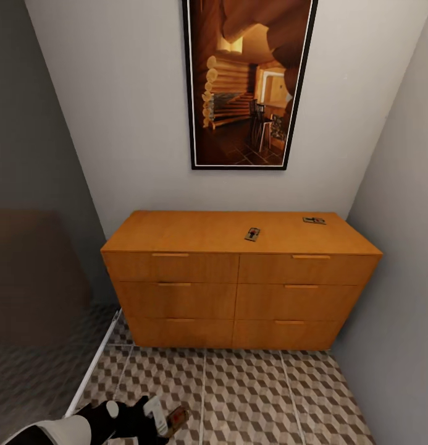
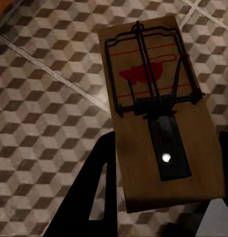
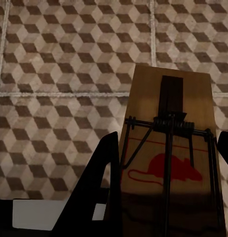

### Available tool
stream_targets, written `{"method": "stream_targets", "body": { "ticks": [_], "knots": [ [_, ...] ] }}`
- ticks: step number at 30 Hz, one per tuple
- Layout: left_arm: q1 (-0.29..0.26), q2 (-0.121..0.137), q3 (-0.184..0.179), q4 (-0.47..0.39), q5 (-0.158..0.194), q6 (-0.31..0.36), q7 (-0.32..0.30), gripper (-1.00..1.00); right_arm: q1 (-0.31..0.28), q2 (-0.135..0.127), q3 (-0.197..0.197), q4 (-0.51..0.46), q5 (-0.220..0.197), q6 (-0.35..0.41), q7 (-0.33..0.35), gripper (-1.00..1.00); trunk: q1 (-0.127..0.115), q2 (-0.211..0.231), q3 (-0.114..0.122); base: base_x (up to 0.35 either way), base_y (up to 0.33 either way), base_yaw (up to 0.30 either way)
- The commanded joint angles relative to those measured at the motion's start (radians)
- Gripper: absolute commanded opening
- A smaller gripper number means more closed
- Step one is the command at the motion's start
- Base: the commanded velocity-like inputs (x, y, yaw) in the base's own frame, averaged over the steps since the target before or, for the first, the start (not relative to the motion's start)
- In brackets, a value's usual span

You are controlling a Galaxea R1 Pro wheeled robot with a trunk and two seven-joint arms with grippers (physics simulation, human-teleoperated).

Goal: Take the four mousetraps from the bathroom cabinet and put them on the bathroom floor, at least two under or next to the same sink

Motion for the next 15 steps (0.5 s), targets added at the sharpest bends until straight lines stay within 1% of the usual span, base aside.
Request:
{"method": "stream_targets", "body": {
  "ticks": [1, 2, 3, 5, 7, 8, 10, 11, 12, 13, 14, 15],
  "knots": [
    [0.018, 0.012, 0.011, 0.002, -0.009, -0.02, 0.024, -1.0, 0.0, 0.0, -0.009, 0.001, 0.009, -0.003, 0.003, -1.0, 0.0, -0.001, -0.001, 0.0, 0.0, 0.0],
    [0.037, 0.022, 0.011, 0.002, -0.009, -0.028, 0.06, -1.0, 0.0, 0.0, -0.009, 0.001, 0.009, -0.003, 0.003, -1.0, 0.0, -0.001, -0.001, 0.0, 0.0, 0.0],
    [0.047, 0.027, 0.011, 0.003, -0.009, -0.031, 0.082, -1.0, 0.0, 0.0, -0.009, 0.001, 0.009, -0.003, 0.003, -1.0, 0.0, -0.001, -0.001, 0.0, 0.0, 0.0],
    [0.089, 0.037, 0.011, 0.003, -0.008, -0.037, 0.183, -1.0, 0.0, 0.0, -0.009, 0.0, 0.009, -0.003, 0.003, -1.0, 0.0, -0.001, -0.001, 0.0, 0.0, 0.0],
    [0.131, 0.04, 0.011, 0.003, -0.008, -0.04, 0.269, -1.0, -0.001, 0.0, -0.009, -0.001, 0.01, -0.002, 0.001, -1.0, 0.0, -0.001, -0.001, 0.0, 0.0, 0.0],
    [0.141, 0.041, 0.011, 0.003, -0.008, -0.041, 0.286, -1.0, -0.001, -0.001, -0.009, -0.002, 0.01, -0.002, 0.001, -1.0, 0.0, -0.001, -0.001, 0.0, 0.0, 0.0],
    [0.178, 0.042, 0.011, 0.003, -0.005, -0.043, 0.35, -1.0, 0.0, -0.001, -0.009, -0.017, 0.01, -0.002, -0.013, -1.0, 0.0, -0.001, -0.001, 0.0, 0.0, 0.0],
    [0.184, 0.042, 0.012, 0.003, -0.003, -0.043, 0.361, -1.0, 0.0, -0.001, -0.009, -0.023, 0.01, -0.001, -0.02, -1.0, 0.0, -0.001, -0.001, 0.0, 0.0, 0.0],
    [0.193, 0.042, 0.012, 0.003, 0.007, -0.044, 0.383, -1.0, 0.0, -0.001, -0.009, -0.036, 0.011, 0.002, -0.035, -1.0, 0.0, -0.001, -0.001, 0.0, 0.0, 0.0],
    [0.201, 0.042, 0.013, 0.003, 0.028, -0.046, 0.406, -1.0, 0.0, 0.0, -0.009, -0.05, 0.012, 0.008, -0.052, -1.0, 0.0, -0.001, -0.001, 0.0, 0.0, 0.0],
    [0.21, 0.042, 0.014, 0.002, 0.062, -0.048, 0.43, -1.0, 0.0, 0.0, -0.009, -0.067, 0.012, 0.023, -0.068, -1.0, 0.0, -0.001, -0.001, 0.0, 0.0, 0.0],
    [0.219, 0.042, 0.014, 0.002, 0.112, -0.052, 0.458, -1.0, 0.0, 0.001, -0.009, -0.089, 0.012, 0.048, -0.081, -1.0, 0.0, -0.001, -0.001, 0.0, 0.0, 0.0]
  ]
}}
